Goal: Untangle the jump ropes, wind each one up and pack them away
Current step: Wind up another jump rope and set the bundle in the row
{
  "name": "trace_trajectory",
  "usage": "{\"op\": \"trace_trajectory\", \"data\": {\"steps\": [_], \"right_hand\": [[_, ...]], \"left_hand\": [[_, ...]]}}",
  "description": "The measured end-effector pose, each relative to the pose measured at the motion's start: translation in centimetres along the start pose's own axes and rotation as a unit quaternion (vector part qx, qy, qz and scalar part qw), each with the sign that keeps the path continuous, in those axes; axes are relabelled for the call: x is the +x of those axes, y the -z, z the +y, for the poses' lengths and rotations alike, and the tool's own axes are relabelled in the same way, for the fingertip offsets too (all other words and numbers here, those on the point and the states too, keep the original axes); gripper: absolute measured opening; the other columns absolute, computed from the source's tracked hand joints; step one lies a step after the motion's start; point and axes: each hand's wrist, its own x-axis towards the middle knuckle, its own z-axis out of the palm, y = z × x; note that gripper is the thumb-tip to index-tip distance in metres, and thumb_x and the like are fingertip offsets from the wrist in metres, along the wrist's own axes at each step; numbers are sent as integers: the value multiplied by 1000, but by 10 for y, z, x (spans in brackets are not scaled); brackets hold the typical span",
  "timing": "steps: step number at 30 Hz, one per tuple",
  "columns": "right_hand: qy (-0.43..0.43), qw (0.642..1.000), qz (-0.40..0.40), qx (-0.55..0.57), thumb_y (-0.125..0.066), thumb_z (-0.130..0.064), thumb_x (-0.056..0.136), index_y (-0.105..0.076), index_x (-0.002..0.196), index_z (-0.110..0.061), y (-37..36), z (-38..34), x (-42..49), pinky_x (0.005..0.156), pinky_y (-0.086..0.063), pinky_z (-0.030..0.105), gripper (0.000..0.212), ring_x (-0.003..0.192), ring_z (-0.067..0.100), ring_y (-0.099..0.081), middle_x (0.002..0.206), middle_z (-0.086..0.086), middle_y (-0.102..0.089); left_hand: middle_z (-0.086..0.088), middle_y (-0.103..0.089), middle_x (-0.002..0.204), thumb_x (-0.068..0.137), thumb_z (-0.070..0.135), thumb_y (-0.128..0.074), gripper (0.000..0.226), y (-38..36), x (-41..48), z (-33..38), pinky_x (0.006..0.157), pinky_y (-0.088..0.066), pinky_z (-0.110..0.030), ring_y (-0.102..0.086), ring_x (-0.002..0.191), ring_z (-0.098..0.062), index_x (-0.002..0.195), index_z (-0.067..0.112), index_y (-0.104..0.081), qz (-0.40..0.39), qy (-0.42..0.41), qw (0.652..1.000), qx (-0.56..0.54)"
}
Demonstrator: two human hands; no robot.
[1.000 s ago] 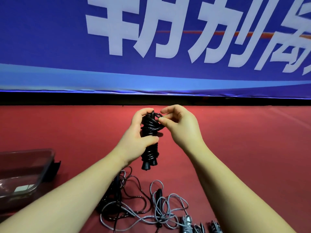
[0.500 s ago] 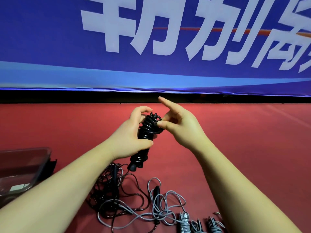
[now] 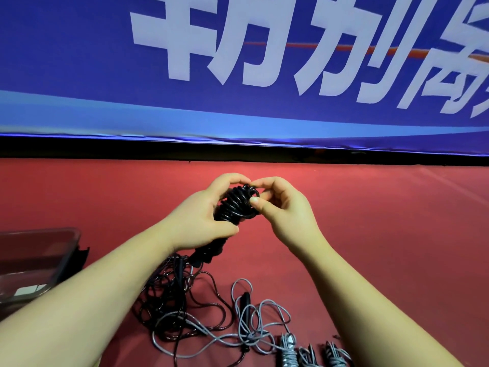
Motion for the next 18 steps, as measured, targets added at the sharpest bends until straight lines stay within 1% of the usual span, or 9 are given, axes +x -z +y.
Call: {"op": "trace_trajectory", "data": {"steps": [2,5,6,8,10,12,14,16,18], "right_hand": [[11,999,-24,19,-62,0,85,-58,91,-29,3,2,-2,67,-43,14,29,62,-2,-54,59,-17,-56],[18,996,-39,75,-64,-1,83,-58,91,-22,4,5,-7,66,-44,14,24,62,-2,-53,60,-17,-56],[14,994,-30,102,-64,-5,79,-58,91,-22,3,5,-8,66,-44,15,21,62,-1,-52,60,-15,-55],[2,991,-16,130,-64,-7,76,-60,88,-22,1,5,-9,65,-45,16,19,61,2,-52,59,-13,-54],[-13,995,-16,93,-66,0,80,-60,85,-23,-1,1,-9,63,-44,15,24,60,4,-53,58,-11,-53],[-35,998,-9,60,-64,2,83,-61,84,-24,-3,-2,-6,62,-44,14,26,62,10,-54,60,-5,-52],[-50,997,7,66,-63,0,84,-62,86,-26,-5,-5,-5,61,-43,13,26,65,14,-54,62,-1,-51],[-47,996,21,73,-62,-1,85,-62,87,-27,-5,-4,-4,61,-42,13,26,64,11,-53,62,-1,-50],[-46,994,32,99,-62,0,85,-63,87,-25,-5,-3,-5,65,-45,14,26,61,8,-55,59,-6,-50]], "left_hand": [[6,-63,108,65,14,-67,66,1,-2,-2,82,-55,-32,-68,87,-22,114,51,-42,-13,0,999,-35],[2,-63,110,66,13,-70,62,2,-3,0,86,-55,-38,-69,90,-26,114,44,-46,-27,-2,998,-53],[2,-63,109,65,14,-70,61,2,-2,1,82,-56,-37,-70,87,-25,111,45,-46,-27,-4,999,-46],[5,-64,101,64,16,-68,58,3,-2,5,69,-54,-23,-67,70,-13,106,47,-43,-26,-6,1000,-8],[4,-64,95,67,15,-71,57,2,-3,6,61,-47,-18,-56,55,-5,104,44,-39,-19,-9,998,53],[2,-65,94,71,11,-72,56,1,-2,4,62,-48,-25,-54,55,-6,103,42,-38,3,-9,994,111],[6,-66,93,72,13,-71,55,0,-1,4,67,-49,-29,-56,59,-5,106,41,-38,31,-7,990,139],[12,-66,91,67,23,-68,52,-1,-1,6,72,-51,-33,-61,65,-5,106,43,-39,51,-5,990,128],[12,-67,91,64,29,-63,52,-3,-1,7,76,-52,-36,-65,74,-10,106,45,-39,58,-5,993,107]]}}
